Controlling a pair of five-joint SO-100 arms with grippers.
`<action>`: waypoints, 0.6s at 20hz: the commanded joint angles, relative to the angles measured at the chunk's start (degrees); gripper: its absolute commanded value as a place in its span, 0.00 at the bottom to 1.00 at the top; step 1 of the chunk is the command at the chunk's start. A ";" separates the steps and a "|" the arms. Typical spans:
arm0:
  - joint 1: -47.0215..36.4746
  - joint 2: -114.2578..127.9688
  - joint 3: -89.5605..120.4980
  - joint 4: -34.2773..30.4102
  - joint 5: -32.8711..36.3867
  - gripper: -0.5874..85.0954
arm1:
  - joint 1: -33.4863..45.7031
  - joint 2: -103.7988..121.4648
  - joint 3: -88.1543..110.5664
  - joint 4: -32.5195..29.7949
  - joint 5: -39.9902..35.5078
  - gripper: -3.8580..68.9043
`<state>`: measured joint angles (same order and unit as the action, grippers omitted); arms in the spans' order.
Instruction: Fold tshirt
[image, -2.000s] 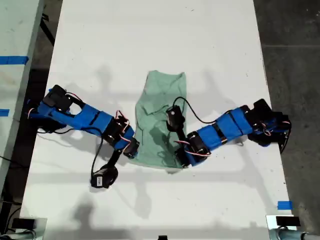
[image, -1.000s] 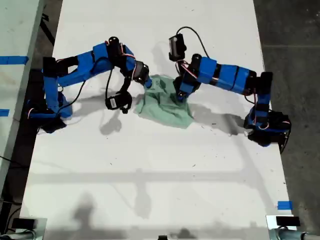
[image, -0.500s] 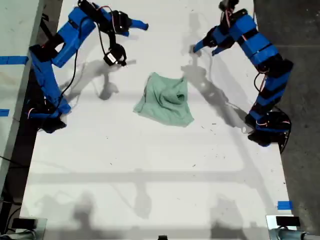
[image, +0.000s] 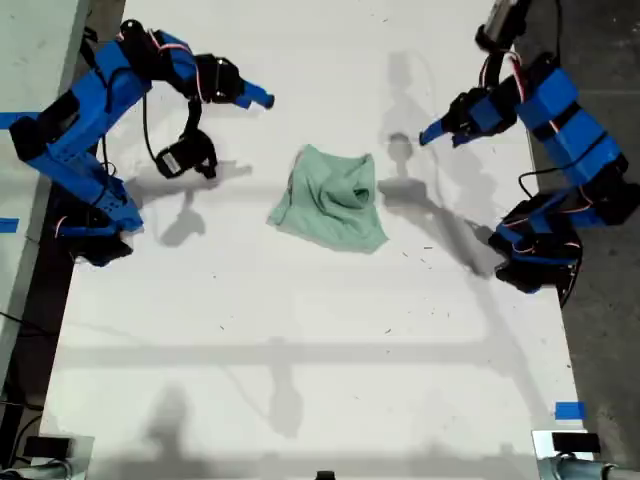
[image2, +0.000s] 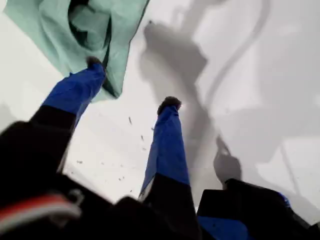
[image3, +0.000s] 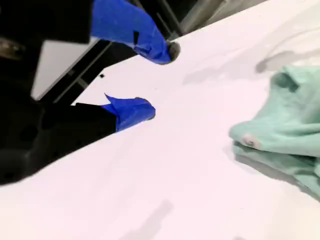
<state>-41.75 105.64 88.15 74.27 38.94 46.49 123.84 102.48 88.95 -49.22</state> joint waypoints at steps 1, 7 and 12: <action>10.72 17.40 21.18 -9.05 -4.31 0.06 | -15.47 8.26 8.26 -0.70 9.49 0.35; 30.15 36.12 59.77 -22.59 -30.94 0.06 | -45.79 21.53 36.47 -13.27 34.63 0.09; 34.89 45.62 78.40 -37.97 -37.88 0.04 | -48.08 32.08 46.93 -20.92 35.33 0.04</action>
<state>-7.47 148.97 164.44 39.55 2.99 -1.32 154.95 150.38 71.28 -12.39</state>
